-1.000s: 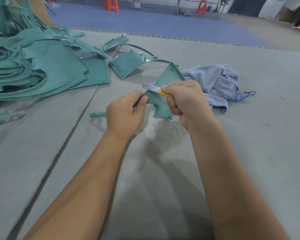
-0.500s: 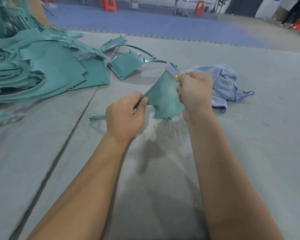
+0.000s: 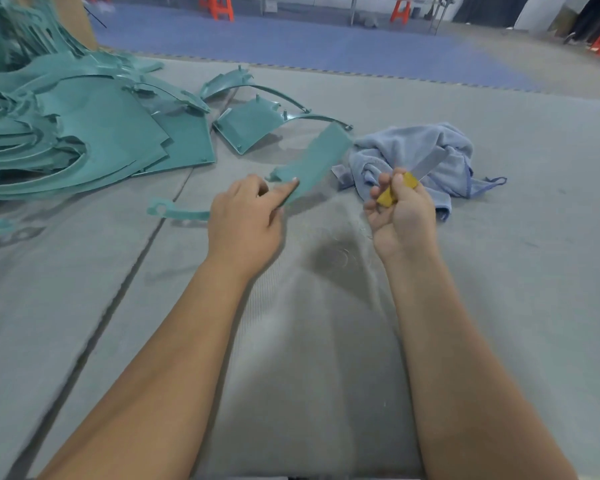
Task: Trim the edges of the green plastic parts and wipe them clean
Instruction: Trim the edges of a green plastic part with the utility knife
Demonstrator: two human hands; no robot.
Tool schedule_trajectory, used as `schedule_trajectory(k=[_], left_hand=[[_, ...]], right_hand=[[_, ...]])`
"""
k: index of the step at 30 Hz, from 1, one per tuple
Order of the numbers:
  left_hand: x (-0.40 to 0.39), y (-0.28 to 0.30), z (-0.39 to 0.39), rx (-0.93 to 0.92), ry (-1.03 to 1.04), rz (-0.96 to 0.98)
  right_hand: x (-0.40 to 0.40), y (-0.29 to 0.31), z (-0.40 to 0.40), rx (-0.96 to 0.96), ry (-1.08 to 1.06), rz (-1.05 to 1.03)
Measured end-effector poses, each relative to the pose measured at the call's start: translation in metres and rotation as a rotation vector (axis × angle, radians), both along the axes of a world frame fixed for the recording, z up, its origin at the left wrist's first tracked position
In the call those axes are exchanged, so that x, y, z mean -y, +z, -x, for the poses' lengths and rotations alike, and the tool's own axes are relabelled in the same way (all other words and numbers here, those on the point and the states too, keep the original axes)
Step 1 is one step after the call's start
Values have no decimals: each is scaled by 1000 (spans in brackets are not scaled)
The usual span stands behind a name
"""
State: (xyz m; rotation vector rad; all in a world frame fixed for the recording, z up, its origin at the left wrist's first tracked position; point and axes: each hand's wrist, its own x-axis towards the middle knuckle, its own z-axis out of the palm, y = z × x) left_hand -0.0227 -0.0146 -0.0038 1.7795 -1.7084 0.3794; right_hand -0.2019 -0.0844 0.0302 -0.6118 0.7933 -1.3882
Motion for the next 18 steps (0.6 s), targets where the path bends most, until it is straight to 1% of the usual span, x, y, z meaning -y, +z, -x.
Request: schedule_trajectory(k=[2, 6, 9, 11, 13, 15, 18], left_hand=[[1, -4, -2, 17, 41, -54], [-3, 0, 4, 16, -8, 59], [-4, 2, 8, 71, -9, 105], [-4, 3, 10, 72, -5, 109], [-5, 3, 12, 55, -13, 105], [-5, 3, 13, 23, -29, 101], [-5, 4, 15, -31, -58, 104]], right_hand=[[2, -4, 0, 1, 13, -9], [-1, -6, -8, -24, 65, 90], [-5, -5, -14, 24, 112, 177], [-6, -5, -15, 91, 137, 226], [-6, -6, -13, 107, 164, 271], [-7, -7, -14, 19, 182, 322], [-9, -10, -17, -170, 168, 356]])
